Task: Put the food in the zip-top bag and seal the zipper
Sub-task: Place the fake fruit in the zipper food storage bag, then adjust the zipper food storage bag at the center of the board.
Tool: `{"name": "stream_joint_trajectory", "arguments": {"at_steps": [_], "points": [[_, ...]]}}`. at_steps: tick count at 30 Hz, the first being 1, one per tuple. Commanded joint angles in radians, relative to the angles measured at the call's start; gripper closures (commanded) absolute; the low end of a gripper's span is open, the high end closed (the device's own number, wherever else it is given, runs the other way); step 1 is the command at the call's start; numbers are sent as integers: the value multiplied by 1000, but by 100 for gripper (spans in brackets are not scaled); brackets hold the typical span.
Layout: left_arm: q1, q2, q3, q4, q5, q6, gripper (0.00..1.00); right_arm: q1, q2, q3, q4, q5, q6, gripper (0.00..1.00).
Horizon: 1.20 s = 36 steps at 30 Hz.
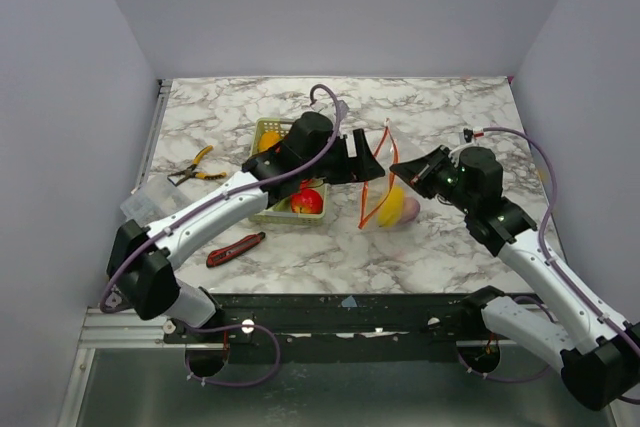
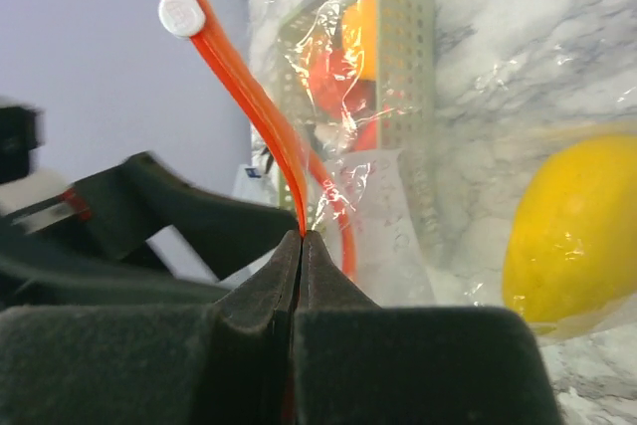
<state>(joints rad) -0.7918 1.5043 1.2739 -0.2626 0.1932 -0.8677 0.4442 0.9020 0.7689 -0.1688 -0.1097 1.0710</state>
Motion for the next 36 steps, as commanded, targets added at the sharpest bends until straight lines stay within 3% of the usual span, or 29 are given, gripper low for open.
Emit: {"name": "stream_joint_trajectory", "arguments": {"at_steps": [1, 6, 9, 17, 18, 19, 21, 26, 33, 36], "points": [[2, -156, -38, -35, 39, 213, 21, 4, 17, 68, -109, 47, -66, 100], [9, -211, -172, -3, -21, 253, 18, 4, 40, 121, -172, 50, -108, 100], [10, -165, -203, 56, 65, 208, 17, 6, 45, 141, -183, 33, -123, 100], [5, -51, -202, 235, 284, 151, 29, 5, 66, 163, -228, 15, -225, 100], [5, -42, -202, 256, 312, 147, 32, 5, 74, 166, -230, 0, -250, 100], [6, -34, -198, 288, 340, 144, 42, 5, 84, 172, -234, -13, -278, 100], [11, -26, -187, 306, 366, 134, 70, 7, 101, 189, -256, -21, -334, 100], [14, -58, -194, 360, 395, 105, 99, 20, 174, 278, -397, 91, -412, 100], [13, -65, -201, 381, 397, 17, 99, 129, 239, 376, -526, 271, -402, 100], [2, -119, -233, 324, 296, 50, 67, 134, 221, 384, -493, 216, -400, 100]]}}
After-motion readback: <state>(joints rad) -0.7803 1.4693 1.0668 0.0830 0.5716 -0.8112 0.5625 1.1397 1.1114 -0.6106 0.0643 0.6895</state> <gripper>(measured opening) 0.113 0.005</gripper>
